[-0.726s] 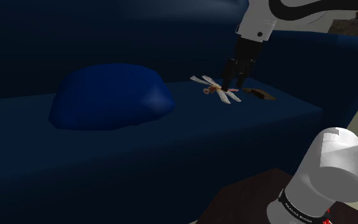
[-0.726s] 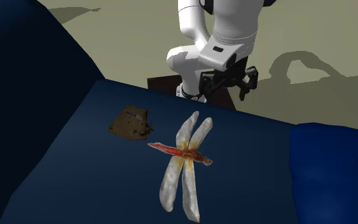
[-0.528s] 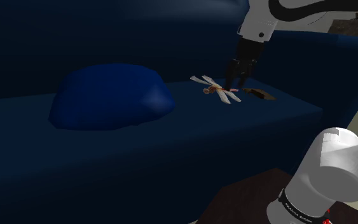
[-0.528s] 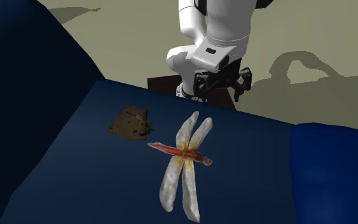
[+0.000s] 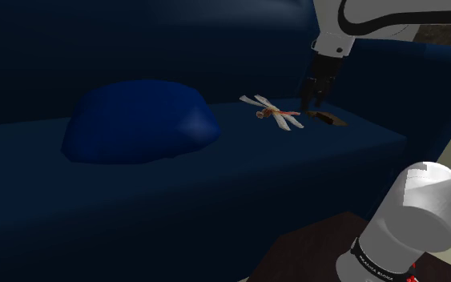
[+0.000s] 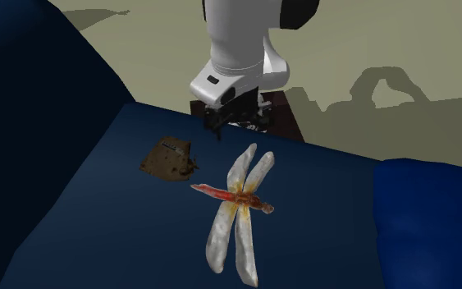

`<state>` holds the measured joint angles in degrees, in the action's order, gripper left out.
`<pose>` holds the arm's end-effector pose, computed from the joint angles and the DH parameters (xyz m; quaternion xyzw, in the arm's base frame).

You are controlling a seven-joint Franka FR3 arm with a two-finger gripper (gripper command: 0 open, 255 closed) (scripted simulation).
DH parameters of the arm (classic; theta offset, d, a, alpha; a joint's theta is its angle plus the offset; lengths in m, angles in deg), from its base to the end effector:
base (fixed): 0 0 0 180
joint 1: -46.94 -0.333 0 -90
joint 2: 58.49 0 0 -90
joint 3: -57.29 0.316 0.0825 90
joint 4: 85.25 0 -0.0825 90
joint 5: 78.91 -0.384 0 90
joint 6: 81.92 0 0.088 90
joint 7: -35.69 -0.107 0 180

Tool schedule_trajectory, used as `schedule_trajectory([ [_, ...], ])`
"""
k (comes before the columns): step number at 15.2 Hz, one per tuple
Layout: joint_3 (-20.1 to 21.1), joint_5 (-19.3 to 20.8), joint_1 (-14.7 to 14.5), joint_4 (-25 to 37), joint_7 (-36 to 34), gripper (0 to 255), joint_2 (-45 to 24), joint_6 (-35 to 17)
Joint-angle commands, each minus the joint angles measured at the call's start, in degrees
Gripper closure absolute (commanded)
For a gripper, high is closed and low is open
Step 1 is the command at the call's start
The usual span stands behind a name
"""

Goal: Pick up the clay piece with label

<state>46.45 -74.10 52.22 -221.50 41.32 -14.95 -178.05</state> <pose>0.3084 -0.1132 0.5759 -0.9974 0.0641 -0.0289 0.0186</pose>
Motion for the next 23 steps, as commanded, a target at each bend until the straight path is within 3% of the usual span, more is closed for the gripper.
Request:
schedule_trajectory([
  [1,-1.9,2.0,1.0,0.5,2.2,0,-0.7,0.3],
  [9,-10.0,8.9,4.3,5.2,11.0,0,-7.3,-0.6],
  [18,-11.0,9.7,4.6,-0.7,10.7,0,-7.0,-6.3],
  [19,-11.0,9.8,4.7,-0.7,10.7,255,-7.0,-6.3],
  [23,-11.1,9.8,4.7,-0.7,10.8,255,-7.0,-6.3],
])
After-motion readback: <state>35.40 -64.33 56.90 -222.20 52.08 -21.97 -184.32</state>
